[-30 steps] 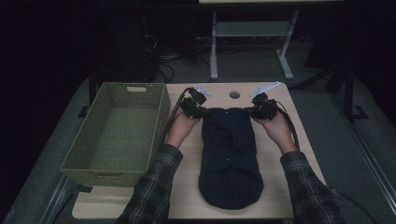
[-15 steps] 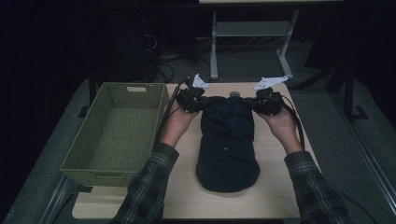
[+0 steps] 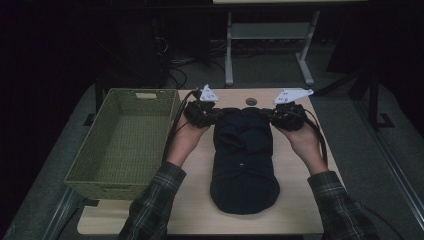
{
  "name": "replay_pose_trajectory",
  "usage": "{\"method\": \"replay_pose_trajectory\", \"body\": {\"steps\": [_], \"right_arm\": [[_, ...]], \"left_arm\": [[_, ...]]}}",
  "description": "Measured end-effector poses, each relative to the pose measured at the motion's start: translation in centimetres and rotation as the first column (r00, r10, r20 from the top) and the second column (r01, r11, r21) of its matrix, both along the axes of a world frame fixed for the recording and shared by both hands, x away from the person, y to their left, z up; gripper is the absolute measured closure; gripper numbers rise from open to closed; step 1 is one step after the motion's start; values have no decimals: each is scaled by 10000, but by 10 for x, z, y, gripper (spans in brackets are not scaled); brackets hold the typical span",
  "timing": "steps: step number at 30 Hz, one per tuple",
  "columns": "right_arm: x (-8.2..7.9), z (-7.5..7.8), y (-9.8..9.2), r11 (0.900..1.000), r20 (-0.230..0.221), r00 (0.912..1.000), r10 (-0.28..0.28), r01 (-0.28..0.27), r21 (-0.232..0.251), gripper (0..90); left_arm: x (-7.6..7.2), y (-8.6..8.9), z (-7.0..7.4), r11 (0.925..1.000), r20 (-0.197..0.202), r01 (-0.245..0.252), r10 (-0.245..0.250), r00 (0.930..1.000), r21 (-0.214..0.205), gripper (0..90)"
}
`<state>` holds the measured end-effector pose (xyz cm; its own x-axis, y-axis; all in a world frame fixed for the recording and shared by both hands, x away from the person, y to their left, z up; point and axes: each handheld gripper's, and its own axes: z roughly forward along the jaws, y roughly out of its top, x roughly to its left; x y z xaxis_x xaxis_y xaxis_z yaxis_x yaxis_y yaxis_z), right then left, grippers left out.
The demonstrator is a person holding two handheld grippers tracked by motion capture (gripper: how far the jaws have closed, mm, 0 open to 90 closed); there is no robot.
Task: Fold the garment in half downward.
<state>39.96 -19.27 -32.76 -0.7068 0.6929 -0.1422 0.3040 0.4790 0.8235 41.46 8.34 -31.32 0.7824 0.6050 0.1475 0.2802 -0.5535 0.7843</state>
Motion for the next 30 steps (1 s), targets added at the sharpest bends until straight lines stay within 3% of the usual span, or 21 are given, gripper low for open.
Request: {"method": "replay_pose_trajectory", "body": {"steps": [5,9,14,18,24,30], "right_arm": [[11,20,1,9998,369,9992,-142,137,160,848],[4,27,-1,9988,635,9979,-137,106,488,845],[-19,8,1,9985,630,9980,10,-44,542,844],[-43,-12,1,9981,652,9978,82,-121,598,843],[-62,-35,-2,9971,259,9994,239,-257,715,838],[-76,-40,-1,9970,272,9989,394,-411,653,832]], "left_arm": [[5,1,23,9998,511,-109,117,9986,-155,806],[-7,4,21,9993,621,5,19,9981,-382,801],[-31,7,1,9981,627,134,-96,9980,-603,800],[-52,8,-15,9979,705,398,-361,9969,-507,799],[-71,9,-29,9966,532,649,-622,9966,-512,796],[-83,13,-36,9947,478,809,-780,9958,-641,792]]}}
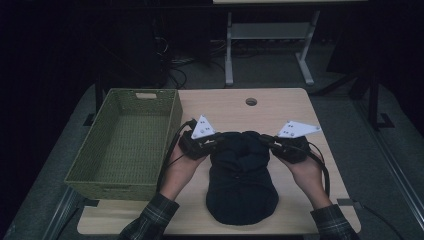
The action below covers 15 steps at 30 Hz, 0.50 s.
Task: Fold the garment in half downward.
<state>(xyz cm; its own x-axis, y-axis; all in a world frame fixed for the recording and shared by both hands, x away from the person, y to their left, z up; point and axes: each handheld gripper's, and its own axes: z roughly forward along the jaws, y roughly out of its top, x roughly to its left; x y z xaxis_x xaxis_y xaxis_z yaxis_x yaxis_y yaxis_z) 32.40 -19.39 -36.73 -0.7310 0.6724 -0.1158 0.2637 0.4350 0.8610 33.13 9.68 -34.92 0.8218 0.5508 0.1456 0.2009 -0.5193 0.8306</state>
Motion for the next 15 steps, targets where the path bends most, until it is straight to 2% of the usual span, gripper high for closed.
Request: {"method": "replay_pose_trajectory", "body": {"steps": [7,11,15], "right_arm": [[-23,-9,-2,9990,-413,9982,435,-431,109,822],[-28,-16,-4,9981,-740,9955,597,-586,166,822],[-32,-21,-5,9971,-981,9927,700,-668,356,821]], "left_arm": [[-18,3,-11,9992,-465,406,-404,9981,36,785],[-24,5,-17,9981,-847,581,-595,9946,-180,784],[-28,7,-24,9978,-1097,635,-652,9918,-190,784]]}}
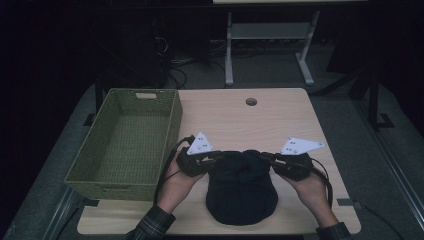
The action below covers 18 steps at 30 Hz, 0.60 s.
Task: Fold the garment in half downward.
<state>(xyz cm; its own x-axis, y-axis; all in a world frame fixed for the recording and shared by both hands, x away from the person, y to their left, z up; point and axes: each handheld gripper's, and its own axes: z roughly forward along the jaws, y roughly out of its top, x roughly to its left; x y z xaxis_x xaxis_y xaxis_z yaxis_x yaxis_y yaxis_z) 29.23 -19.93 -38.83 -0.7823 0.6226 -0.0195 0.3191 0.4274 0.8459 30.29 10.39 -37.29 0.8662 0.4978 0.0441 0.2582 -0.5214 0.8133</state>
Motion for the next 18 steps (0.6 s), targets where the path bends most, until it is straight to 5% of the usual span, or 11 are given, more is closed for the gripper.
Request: {"method": "replay_pose_trajectory", "body": {"steps": [18], "right_arm": [[-29,-36,-3,9963,-1284,9880,856,-844,154,815]], "left_arm": [[-17,1,-34,9977,-948,428,-378,9948,518,782]]}}
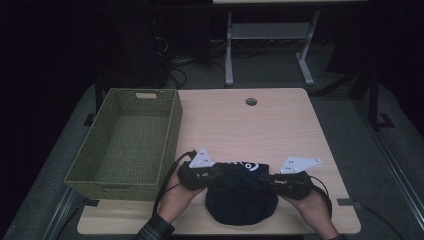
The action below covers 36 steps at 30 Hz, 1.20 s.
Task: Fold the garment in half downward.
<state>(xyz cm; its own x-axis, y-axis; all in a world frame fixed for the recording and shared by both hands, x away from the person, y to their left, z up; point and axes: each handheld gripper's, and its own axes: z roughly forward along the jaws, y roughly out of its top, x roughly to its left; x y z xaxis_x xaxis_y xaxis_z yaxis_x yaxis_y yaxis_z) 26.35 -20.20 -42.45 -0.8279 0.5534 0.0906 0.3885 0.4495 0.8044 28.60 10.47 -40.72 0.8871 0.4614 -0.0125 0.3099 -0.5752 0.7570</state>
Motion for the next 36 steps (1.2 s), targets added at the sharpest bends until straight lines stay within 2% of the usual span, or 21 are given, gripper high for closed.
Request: {"method": "replay_pose_trajectory", "body": {"steps": [6,14,17,20,25,31,34,36], "right_arm": [[-11,-8,-2,9995,-373,9988,313,-310,89,808],[-20,-17,-2,9979,-826,9945,644,-637,118,784],[-23,-20,0,9972,-907,9930,751,-748,77,784],[-24,-24,4,9962,-960,9916,862,-867,-16,786],[-20,-25,13,9951,-857,9917,958,-974,-142,791],[-1,-24,18,9964,-364,9978,548,-570,-631,798],[11,-24,15,9974,-257,9994,223,-241,-682,800],[17,-25,12,9983,-349,9993,159,-178,-558,799]], "left_arm": [[-7,2,-7,9996,-543,177,-188,9983,-205,776],[-15,4,-15,9987,-1102,439,-464,9928,-251,754],[-17,4,-17,9988,-1126,476,-488,9924,-132,751],[-15,1,-19,9989,-869,452,-437,9953,145,757],[0,2,-18,9989,-468,157,-136,9988,434,760],[21,-3,-18,9985,-310,-245,260,9992,486,760],[29,-5,-21,9988,-369,-366,377,9986,313,759],[30,-5,-20,9990,-441,-383,393,9983,227,755]]}}
